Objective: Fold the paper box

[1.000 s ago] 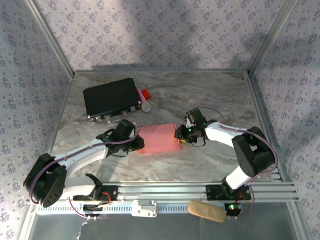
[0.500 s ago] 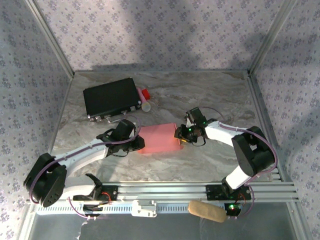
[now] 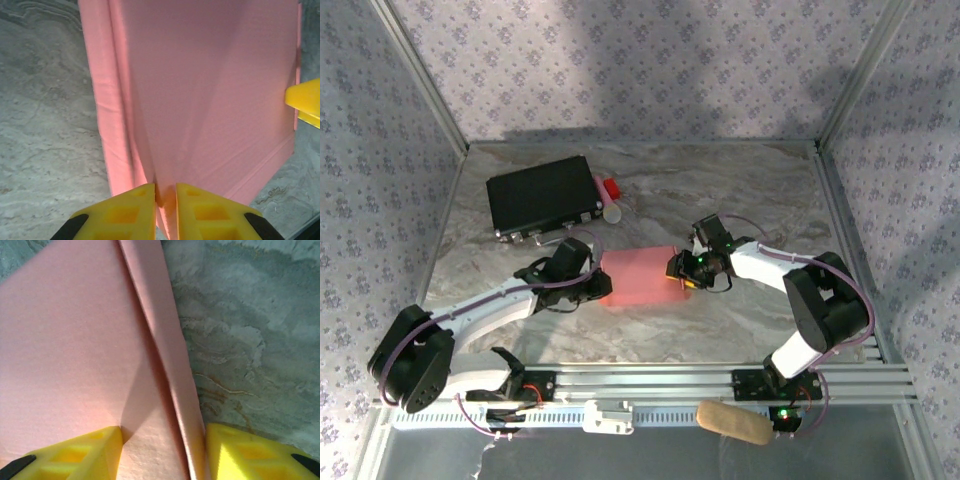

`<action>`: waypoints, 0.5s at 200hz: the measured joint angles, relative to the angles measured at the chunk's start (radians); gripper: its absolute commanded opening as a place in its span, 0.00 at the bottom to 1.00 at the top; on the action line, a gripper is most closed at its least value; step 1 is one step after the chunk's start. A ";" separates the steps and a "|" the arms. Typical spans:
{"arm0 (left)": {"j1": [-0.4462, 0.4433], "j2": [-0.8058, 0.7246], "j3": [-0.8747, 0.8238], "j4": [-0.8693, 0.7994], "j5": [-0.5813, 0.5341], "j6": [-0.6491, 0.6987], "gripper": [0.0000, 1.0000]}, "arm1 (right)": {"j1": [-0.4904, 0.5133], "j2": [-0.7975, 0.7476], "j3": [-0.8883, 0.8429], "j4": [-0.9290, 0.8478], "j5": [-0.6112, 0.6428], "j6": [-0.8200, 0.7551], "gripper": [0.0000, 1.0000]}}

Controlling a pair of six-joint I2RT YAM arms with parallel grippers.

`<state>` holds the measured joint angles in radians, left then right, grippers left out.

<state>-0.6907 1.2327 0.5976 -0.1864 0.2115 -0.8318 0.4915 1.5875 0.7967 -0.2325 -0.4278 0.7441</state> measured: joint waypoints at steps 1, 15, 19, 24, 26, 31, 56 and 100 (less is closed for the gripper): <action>0.000 0.000 0.000 0.001 0.001 0.000 0.15 | -0.001 0.000 0.000 0.000 0.000 0.000 0.51; 0.000 0.003 0.000 0.011 0.002 -0.004 0.15 | -0.003 0.000 0.000 -0.002 -0.008 0.004 0.53; 0.000 0.004 0.000 0.012 0.002 -0.005 0.15 | -0.003 0.001 0.000 -0.002 -0.009 0.004 0.53; 0.000 0.006 0.000 0.014 0.002 -0.007 0.16 | -0.003 0.002 0.000 -0.003 -0.011 0.004 0.53; 0.000 0.006 0.000 0.014 0.002 -0.007 0.15 | -0.004 0.003 0.001 -0.003 -0.012 0.004 0.53; 0.000 0.008 0.000 0.015 0.002 -0.007 0.15 | -0.005 0.005 0.001 -0.003 -0.014 0.004 0.53; 0.000 0.029 0.000 0.020 -0.002 -0.008 0.13 | -0.006 0.013 0.007 -0.006 -0.019 0.007 0.53; -0.016 0.051 0.002 0.000 -0.052 0.018 0.12 | -0.005 0.015 0.014 -0.029 -0.015 0.007 0.50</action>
<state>-0.7071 1.2839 0.5991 -0.1867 0.1596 -0.8143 0.4862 1.6024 0.8108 -0.2615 -0.4431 0.7509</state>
